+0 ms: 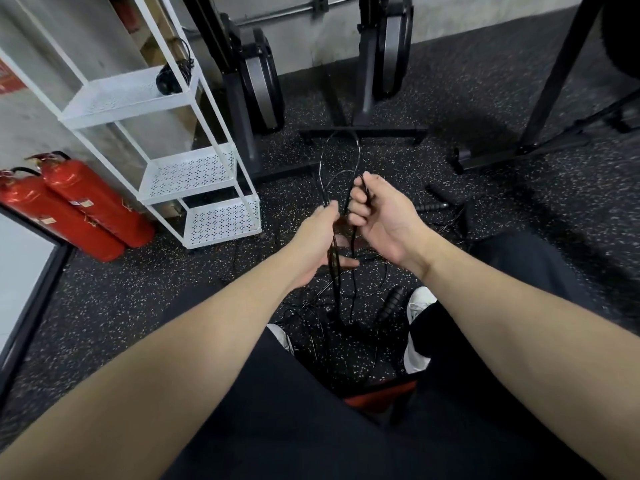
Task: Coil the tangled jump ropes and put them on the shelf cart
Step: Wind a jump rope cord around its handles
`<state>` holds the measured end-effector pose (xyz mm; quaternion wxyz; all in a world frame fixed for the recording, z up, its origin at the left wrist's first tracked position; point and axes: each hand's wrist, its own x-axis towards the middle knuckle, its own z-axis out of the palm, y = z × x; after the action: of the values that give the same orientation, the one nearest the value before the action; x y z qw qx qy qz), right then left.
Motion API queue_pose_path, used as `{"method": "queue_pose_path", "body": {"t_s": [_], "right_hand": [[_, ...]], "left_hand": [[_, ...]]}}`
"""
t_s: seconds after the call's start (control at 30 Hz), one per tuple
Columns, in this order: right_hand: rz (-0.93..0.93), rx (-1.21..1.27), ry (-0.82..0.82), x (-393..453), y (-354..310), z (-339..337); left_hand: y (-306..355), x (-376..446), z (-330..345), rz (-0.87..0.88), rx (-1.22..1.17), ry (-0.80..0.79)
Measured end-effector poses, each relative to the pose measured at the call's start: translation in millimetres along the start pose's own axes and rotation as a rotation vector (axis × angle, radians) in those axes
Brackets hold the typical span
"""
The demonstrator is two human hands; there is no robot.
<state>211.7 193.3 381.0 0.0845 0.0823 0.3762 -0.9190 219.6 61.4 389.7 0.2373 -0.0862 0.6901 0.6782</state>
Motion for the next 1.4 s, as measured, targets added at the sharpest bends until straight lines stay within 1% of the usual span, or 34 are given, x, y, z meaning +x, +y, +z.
{"method": "queue_pose_path", "body": {"t_s": [0.07, 0.13, 0.17, 0.2, 0.27, 0.3, 0.4, 0.43, 0.5, 0.53, 0.57, 0.6, 0.67, 0.7, 0.77, 0.8, 0.83, 0.9, 0.97, 1.03, 1.13, 1.2, 1.3, 1.4], "right_hand": [[-0.017, 0.047, -0.004, 1, -3, 3], [-0.041, 0.059, 0.007, 3, -5, 3], [-0.049, 0.059, 0.017, 4, -5, 2], [-0.052, 0.062, 0.025, 4, -5, 1], [-0.054, 0.029, 0.024, 4, -4, 0], [-0.072, -0.041, 0.026, 3, -4, -1], [-0.175, -0.395, 0.087, 5, -3, -9], [-0.172, -0.474, 0.139, 7, -2, -15], [-0.100, -0.503, 0.237, 9, -2, -31], [-0.055, -0.543, 0.235, 8, 0, -40], [-0.008, -0.664, 0.178, 9, 2, -50], [0.046, -0.840, 0.062, 8, 5, -59], [0.206, -1.153, -0.268, 5, 16, -69], [0.299, -1.258, -0.411, 3, 21, -71], [0.433, -1.383, -0.592, -3, 30, -71], [0.479, -1.441, -0.623, -5, 34, -72], [0.501, -1.486, -0.617, -6, 38, -73], [0.497, -1.568, -0.496, -9, 40, -75], [0.461, -1.596, -0.377, -11, 37, -73], [0.429, -1.593, -0.303, -13, 33, -71], [0.382, -1.533, -0.261, -15, 28, -68], [0.307, -1.492, -0.249, -15, 25, -67], [0.158, -1.328, -0.183, -17, 11, -59], [0.083, -1.130, -0.192, -17, -6, -52]], "left_hand": [[5, 1, -1, 0.033, -0.042, -0.018], [7, 1, -2, 0.033, -0.116, -0.102], [7, 0, -2, 0.032, -0.116, -0.155], [6, -1, -1, 0.033, -0.075, -0.189], [3, 0, 0, 0.050, 0.045, -0.193], [2, 0, 1, 0.061, 0.076, -0.178], [3, 1, 0, 0.057, 0.065, -0.137], [5, 0, 0, 0.060, 0.058, -0.122], [10, 1, -3, 0.089, 0.039, -0.100], [13, 1, -4, 0.099, 0.021, -0.094], [17, 1, -4, 0.102, -0.003, -0.091], [21, 0, -5, 0.101, -0.030, -0.091], [28, -1, -6, 0.100, -0.086, -0.092], [32, -2, -7, 0.103, -0.112, -0.092], [38, -2, -10, 0.112, -0.161, -0.080], [41, -3, -11, 0.113, -0.176, -0.070], [44, -3, -12, 0.114, -0.184, -0.060], [47, -2, -15, 0.116, -0.193, -0.034], [48, -4, -18, 0.112, -0.184, 0.003], [47, -3, -22, 0.114, -0.191, 0.045], [49, 1, -32, 0.108, -0.246, 0.106], [52, 6, -42, 0.095, -0.273, 0.166], [56, 10, -58, 0.066, -0.246, 0.232], [64, 11, -71, 0.056, -0.097, 0.289]]}}
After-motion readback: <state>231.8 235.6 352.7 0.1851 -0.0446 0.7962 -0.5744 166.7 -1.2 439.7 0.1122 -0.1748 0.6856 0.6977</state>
